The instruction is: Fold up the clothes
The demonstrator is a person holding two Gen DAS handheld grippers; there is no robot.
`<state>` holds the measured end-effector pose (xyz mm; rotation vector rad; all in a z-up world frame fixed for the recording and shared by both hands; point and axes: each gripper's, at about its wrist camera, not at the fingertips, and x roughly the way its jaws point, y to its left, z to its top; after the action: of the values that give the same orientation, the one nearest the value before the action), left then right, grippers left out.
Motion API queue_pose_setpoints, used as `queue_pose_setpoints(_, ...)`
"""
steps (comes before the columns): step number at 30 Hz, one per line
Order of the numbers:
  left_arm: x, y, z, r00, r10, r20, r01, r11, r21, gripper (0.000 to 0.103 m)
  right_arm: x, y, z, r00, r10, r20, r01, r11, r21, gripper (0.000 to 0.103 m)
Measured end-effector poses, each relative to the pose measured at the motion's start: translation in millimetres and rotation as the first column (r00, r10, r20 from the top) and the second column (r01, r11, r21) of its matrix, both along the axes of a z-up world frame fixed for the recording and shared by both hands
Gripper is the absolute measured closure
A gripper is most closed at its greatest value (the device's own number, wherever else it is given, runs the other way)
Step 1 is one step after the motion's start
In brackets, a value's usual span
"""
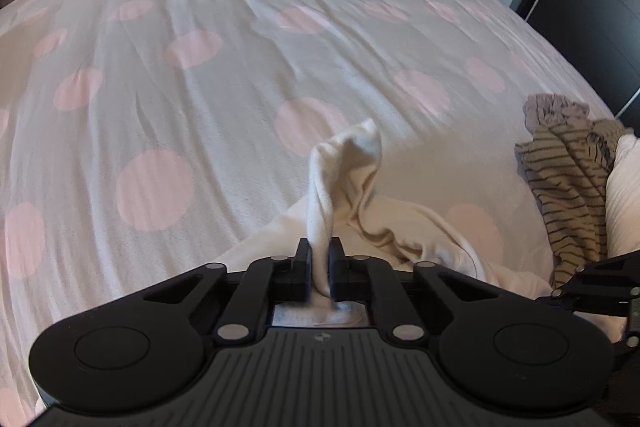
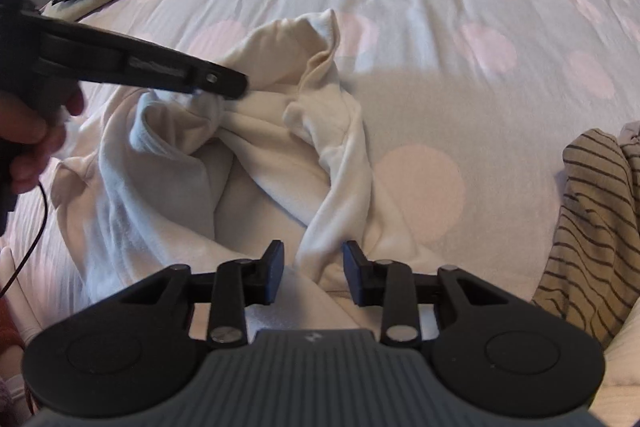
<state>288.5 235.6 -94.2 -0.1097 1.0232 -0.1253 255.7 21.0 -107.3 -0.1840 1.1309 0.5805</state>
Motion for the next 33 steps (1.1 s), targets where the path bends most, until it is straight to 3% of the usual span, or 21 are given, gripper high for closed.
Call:
queue_pose_setpoints(4, -9.3, 25.8, 23.7, 0.996, 0.054, 0.071, -0.053, 0.999, -0.003, 0.099, 6.1, -12.6, 15.7, 0.997, -0.063, 0.033, 0.062, 0.998, 0.028, 0.098)
queue_pose_setpoints(10, -30.9, 73.3, 65.4, 0.971, 0.163, 0.175, -0.166, 0.986, 0.003, 0.099, 17.1, -27.5, 62.6, 0.977, -0.14, 0.162, 0.134, 0.99, 0.048, 0.099)
queue_pose_setpoints(13, -47.5, 94.1, 86.5, 0.956, 0.2, 0.214, -0.206, 0.979, 0.002, 0.099, 18.2, -21.9, 83.8, 0.968, -0.141, 0.209, 0.132, 0.99, 0.058, 0.099)
queue_pose_setpoints(18, -94.1, 129.5, 111.2, 0.936, 0.251, 0.246, -0.262, 0.965, 0.01, 0.099, 15.0, 8.1, 104.7, 0.975, -0.085, 0.208, 0.061, 0.991, 0.116, 0.103)
queue_pose_setpoints(26, -146.4, 179.3, 53.7, 0.925, 0.373, 0.074, -0.372, 0.928, -0.037, 0.099, 3.0, 73.0, 96.2, 0.982, 0.05, 0.181, -0.063, 0.996, 0.065, 0.102)
queue_pose_setpoints(33, -163.3, 180.7, 24.5, 0.923, 0.383, 0.041, -0.381, 0.923, -0.046, 0.099, -52.6, 83.0, 86.5, 0.974, 0.152, 0.17, -0.147, 0.988, -0.044, 0.097)
